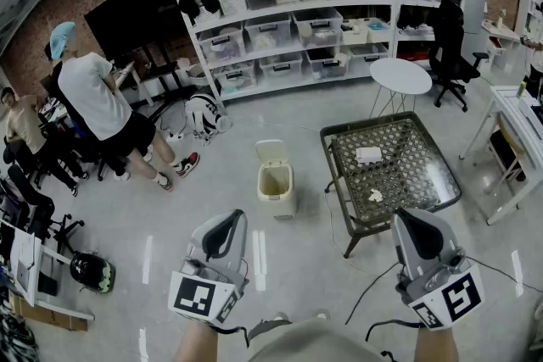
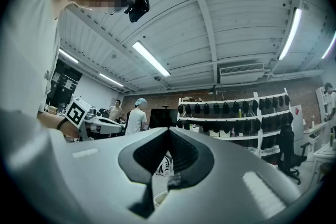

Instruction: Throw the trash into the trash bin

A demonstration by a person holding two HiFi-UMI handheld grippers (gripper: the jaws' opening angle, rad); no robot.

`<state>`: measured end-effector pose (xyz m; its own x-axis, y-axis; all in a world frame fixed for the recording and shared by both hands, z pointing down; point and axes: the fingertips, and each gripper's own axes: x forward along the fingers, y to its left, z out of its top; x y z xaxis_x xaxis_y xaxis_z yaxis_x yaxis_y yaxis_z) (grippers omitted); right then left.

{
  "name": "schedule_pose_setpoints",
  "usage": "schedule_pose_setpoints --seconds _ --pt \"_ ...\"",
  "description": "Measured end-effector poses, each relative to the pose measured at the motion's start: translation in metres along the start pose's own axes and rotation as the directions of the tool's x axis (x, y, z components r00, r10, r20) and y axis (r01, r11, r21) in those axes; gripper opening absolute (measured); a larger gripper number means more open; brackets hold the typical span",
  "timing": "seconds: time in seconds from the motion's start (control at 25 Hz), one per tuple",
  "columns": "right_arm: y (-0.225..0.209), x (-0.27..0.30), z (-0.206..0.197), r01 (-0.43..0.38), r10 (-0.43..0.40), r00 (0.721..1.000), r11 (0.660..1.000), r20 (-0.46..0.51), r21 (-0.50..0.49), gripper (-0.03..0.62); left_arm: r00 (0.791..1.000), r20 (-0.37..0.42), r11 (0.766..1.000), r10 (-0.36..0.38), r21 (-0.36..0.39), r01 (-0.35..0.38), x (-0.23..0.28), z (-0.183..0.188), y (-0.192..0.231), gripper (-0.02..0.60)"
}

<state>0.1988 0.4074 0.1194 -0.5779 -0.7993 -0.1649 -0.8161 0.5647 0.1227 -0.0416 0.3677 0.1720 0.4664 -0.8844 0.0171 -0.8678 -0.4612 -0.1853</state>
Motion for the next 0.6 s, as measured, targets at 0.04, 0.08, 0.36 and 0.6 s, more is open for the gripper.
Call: schedule_pose_setpoints --seconds 0.04,0.08,0.36,0.6 --pt "-0.002 -0.001 -0.002 0.007 -0.007 1.000 1.000 0.003 0.002 0.003 1.000 -0.002 1.000 0.000 0.002 0.000 0.001 -0.002 -0.002 0.003" --pt "-0.005 -0.002 -0.003 0.013 -0.013 1.000 1.000 0.006 0.005 0.003 1.000 -0.005 1.000 -0.001 0.003 0.001 0.002 -0.004 -0.005 0.003" --pt "-0.008 -0.006 -0.004 0.018 -0.018 1.000 1.000 0.009 0.016 0.003 1.000 -0.017 1.000 -0.007 0.000 0.007 0.003 -0.008 -0.012 0.003" --pt "-0.015 -0.009 -0.002 0.073 -0.074 0.997 0.997 0.027 0.023 0.003 0.999 -0.025 0.999 -0.034 -0.013 0.033 0.004 -0.008 -0.016 0.003"
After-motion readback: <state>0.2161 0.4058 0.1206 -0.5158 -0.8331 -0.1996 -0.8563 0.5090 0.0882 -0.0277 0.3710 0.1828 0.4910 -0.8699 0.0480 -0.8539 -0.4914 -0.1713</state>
